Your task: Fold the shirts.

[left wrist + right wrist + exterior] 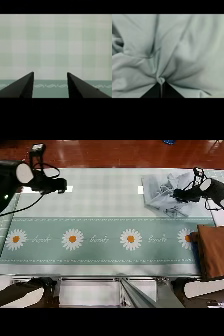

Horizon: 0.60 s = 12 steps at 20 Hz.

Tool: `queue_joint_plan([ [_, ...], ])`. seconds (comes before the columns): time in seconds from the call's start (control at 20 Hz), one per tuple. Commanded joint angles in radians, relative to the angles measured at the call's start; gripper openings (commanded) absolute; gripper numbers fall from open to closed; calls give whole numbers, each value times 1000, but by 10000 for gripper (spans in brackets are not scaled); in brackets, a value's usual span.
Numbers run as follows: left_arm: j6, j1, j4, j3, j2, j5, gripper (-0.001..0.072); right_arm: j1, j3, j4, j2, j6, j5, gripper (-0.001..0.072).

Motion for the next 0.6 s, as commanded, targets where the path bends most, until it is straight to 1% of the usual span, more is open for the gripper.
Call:
queue_joint_plan([
  [0.0, -2, 23, -53, -206, 196, -47, 507, 13, 150, 264, 89, -178, 125, 22],
  [0.1, -2, 23, -160, -407, 349, 26, 507, 37, 245, 289, 197, -190, 130, 22],
  [0.15, -2, 23, -240, -500, 426, 61, 507, 50, 284, 288, 252, -190, 131, 22],
  [0.25, 10, 15, -413, -636, 560, 108, 507, 78, 357, 288, 363, -189, 126, 22],
  [0.3, 26, 3, -459, -682, 620, 131, 507, 90, 388, 288, 407, -189, 117, 22],
  [0.4, 29, -14, -464, -723, 698, 135, 507, 110, 457, 290, 476, -183, 114, 22],
  [0.55, 28, -14, -461, -723, 738, 125, 507, 150, 560, 293, 536, -179, 121, 22],
])
